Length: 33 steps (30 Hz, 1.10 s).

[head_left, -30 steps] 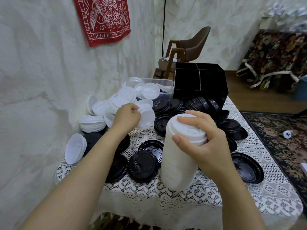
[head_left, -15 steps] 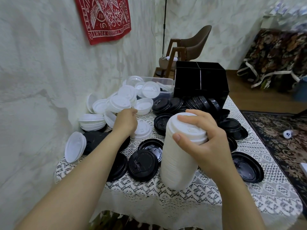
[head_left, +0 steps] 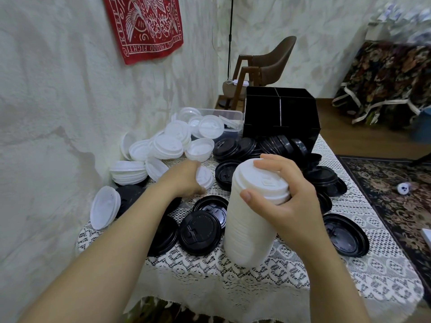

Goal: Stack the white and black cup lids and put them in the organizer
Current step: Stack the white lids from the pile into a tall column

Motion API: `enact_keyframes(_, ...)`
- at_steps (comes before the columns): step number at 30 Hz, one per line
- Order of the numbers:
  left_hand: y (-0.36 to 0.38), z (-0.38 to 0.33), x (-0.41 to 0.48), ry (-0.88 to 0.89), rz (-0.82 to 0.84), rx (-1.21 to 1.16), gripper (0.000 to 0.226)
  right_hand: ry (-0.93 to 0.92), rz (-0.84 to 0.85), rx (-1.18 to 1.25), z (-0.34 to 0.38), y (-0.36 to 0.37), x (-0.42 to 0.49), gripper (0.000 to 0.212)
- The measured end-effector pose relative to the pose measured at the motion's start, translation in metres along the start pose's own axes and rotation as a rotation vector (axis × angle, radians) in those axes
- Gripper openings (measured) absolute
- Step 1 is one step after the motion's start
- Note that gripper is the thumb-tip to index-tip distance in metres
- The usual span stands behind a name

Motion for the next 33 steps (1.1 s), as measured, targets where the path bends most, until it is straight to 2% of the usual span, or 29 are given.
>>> enact_keyframes(4,-0.046,-0.017,-0.008,0.045,-0.183,-0.107,0.070,0.012,-0.005,-0.019,-0.002,-0.001,-0.001,0.055)
enact_keyframes(7,-0.088,-0.036,-0.022,0.104,-0.314,-0.282,0.078,0.033,-0.011,-0.034,-0.006,-0.002,-0.001,0.068)
enact_keyframes(10,-0.116,-0.062,-0.048,0.191,-0.341,-0.607,0.084,0.033,-0.020,-0.022,-0.005,-0.003,-0.001,0.077)
enact_keyframes(13,-0.123,-0.087,-0.073,0.296,-0.278,-0.771,0.072,0.043,-0.024,0.011,-0.005,-0.003,-0.001,0.087)
enact_keyframes(17,-0.111,-0.114,-0.091,0.375,-0.201,-0.712,0.075,0.070,0.003,0.078,-0.006,0.000,-0.001,0.098)
enact_keyframes(24,-0.098,-0.126,-0.095,0.396,-0.188,-0.627,0.072,0.126,0.064,0.171,-0.010,0.000,-0.004,0.091)
enact_keyframes(29,-0.090,-0.129,-0.094,0.399,-0.149,-0.587,0.075,0.150,0.107,0.174,-0.013,-0.002,-0.004,0.115)
enact_keyframes(33,-0.083,-0.127,-0.094,0.371,-0.119,-0.607,0.075,0.124,0.176,0.175,-0.014,-0.003,-0.004,0.114)
Point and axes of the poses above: each hand's wrist, its own x-axis towards the middle knuckle, its own y-axis out of the palm, z = x × y, the point moved 10 cm from there along x, towards the middle knuckle, and after that the axes turned 13 degrees about -z, right-handed, at the moved point
